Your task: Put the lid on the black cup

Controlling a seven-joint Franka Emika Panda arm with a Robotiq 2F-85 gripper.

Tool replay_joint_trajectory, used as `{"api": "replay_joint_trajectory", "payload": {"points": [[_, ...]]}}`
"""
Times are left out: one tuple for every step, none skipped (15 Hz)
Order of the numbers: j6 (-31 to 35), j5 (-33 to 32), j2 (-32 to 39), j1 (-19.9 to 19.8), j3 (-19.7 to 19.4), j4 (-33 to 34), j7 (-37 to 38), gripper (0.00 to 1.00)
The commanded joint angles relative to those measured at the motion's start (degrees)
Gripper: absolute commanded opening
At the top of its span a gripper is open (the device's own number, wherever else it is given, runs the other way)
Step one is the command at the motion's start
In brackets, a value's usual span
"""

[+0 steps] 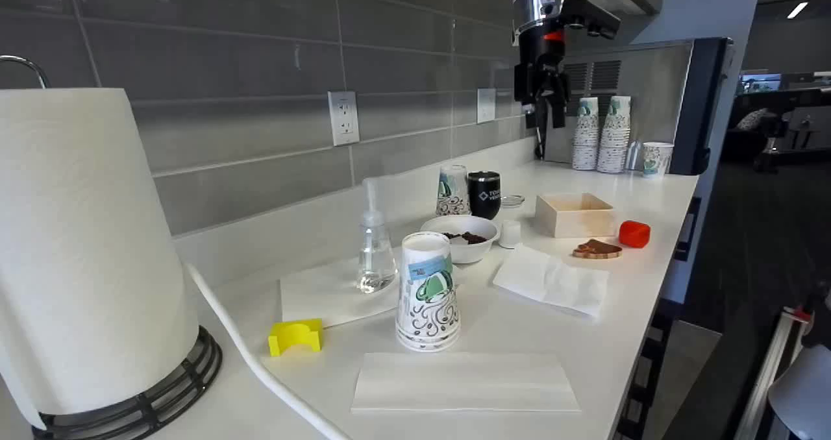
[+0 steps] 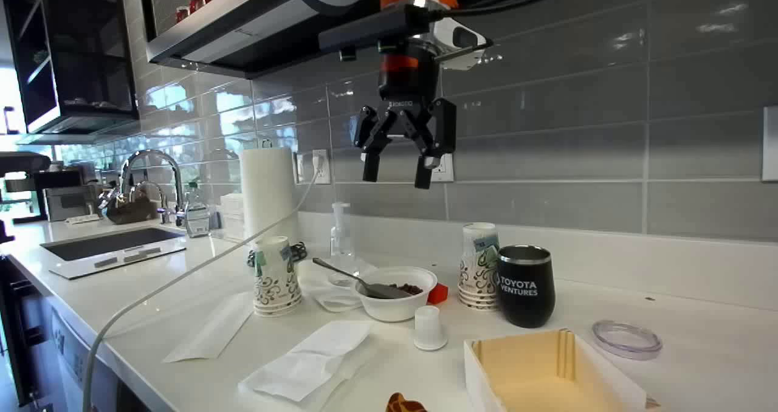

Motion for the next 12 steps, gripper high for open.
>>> {"api": "replay_joint_trajectory", "payload": {"points": [[-0.1, 0.1, 0.0, -0.6, 0.6, 0.1, -0.1, 1.0], [-0.1, 0.1, 0.0, -0.6, 0.6, 0.1, -0.1, 1.0], [-0.1, 0.1, 0.0, -0.6, 0.6, 0.1, -0.1, 1.0], [-0.1, 0.1, 0.0, -0.6, 0.6, 0.1, -0.1, 1.0], [-0.1, 0.1, 0.0, -0.6, 0.6, 0.1, -0.1, 1.0], [-0.1, 0.1, 0.0, -0.6, 0.6, 0.1, -0.1, 1.0], [-0.1, 0.1, 0.0, -0.6, 0.6, 0.1, -0.1, 1.0], [1.7, 1.1, 0.6, -0.9, 0.4, 0.3, 1.4, 1.0], [2.9, 1.3, 1.3, -1.2, 0.2, 0.6, 2.5, 1.0], [3.8, 1.5, 2.0, -1.5, -0.1, 1.0, 3.2, 1.0], [4.9, 1.9, 2.6, -1.9, -0.3, 1.3, 4.0, 1.0], [6.1, 2.3, 3.5, -2.4, -0.7, 1.9, 4.8, 1.0]]}}
